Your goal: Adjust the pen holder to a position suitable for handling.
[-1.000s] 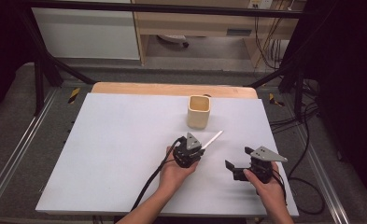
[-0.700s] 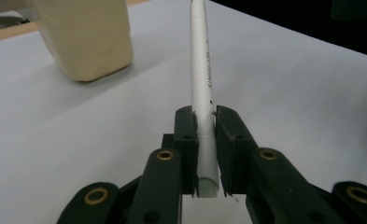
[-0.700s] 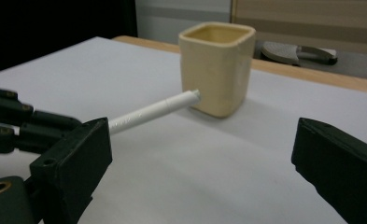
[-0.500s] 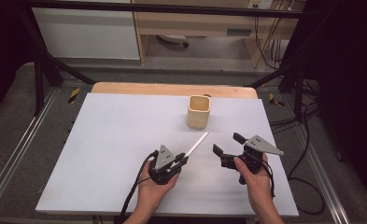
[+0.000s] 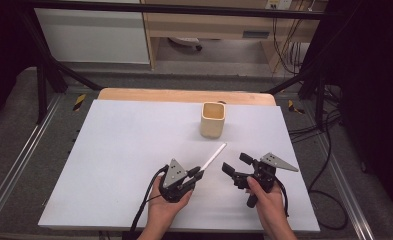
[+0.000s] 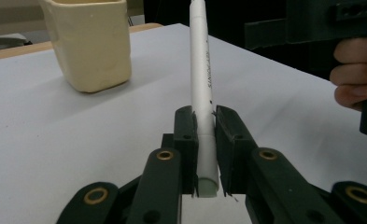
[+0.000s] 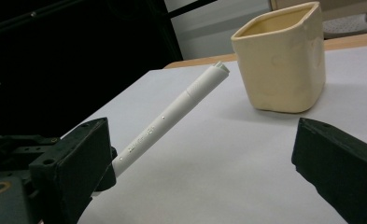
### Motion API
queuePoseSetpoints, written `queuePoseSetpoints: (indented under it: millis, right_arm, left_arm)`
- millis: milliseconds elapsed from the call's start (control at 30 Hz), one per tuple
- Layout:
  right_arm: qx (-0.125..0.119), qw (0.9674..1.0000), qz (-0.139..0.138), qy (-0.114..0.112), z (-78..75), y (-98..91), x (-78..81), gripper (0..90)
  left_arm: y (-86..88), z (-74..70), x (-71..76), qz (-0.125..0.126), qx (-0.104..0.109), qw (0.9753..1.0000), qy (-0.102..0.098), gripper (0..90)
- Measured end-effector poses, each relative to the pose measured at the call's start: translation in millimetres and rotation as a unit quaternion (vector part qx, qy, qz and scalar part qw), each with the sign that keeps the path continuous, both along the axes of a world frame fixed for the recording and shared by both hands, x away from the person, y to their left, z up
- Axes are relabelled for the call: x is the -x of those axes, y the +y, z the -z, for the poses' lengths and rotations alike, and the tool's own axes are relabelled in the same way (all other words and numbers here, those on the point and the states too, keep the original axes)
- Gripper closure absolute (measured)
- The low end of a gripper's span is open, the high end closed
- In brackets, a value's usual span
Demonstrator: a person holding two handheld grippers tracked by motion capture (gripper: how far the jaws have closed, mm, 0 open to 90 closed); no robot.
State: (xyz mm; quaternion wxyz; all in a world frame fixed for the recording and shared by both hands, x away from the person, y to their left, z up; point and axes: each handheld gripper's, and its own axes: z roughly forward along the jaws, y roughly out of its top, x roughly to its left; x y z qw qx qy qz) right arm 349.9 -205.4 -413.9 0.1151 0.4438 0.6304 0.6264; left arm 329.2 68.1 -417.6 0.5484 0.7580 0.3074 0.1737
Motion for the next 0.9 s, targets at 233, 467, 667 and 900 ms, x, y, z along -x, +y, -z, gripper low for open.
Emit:
queuePoseSetpoints:
  millis: [233, 467, 667, 900]
  right_arm:
    - [-0.029, 0.9994, -0.018, 0.01, 1.5, 2.4, -1.1, 17.8]
    - [-0.049, 0.9981, -0.037, 0.01, 3.6, 4.6, -1.7, 29.7]
    - [-0.066, 0.9966, -0.049, 0.011, 5.3, 3.7, -2.6, 39.1]
    - [-0.078, 0.9952, -0.057, 0.014, 6.7, 2.1, -3.8, 46.5]
  left_arm:
    - [-5.3, -2.4, 5.3, 0.016, 0.01, 0.9998, -0.01, 79.5]
    - [-10.1, -3.4, 10.4, 0.029, 0.015, 0.9994, -0.011, 79.5]
    - [-14.2, -2.0, 12.4, 0.039, 0.011, 0.9991, -0.011, 79.5]
    - [-17.4, -0.9, 14.5, 0.046, 0.008, 0.9989, -0.011, 79.5]
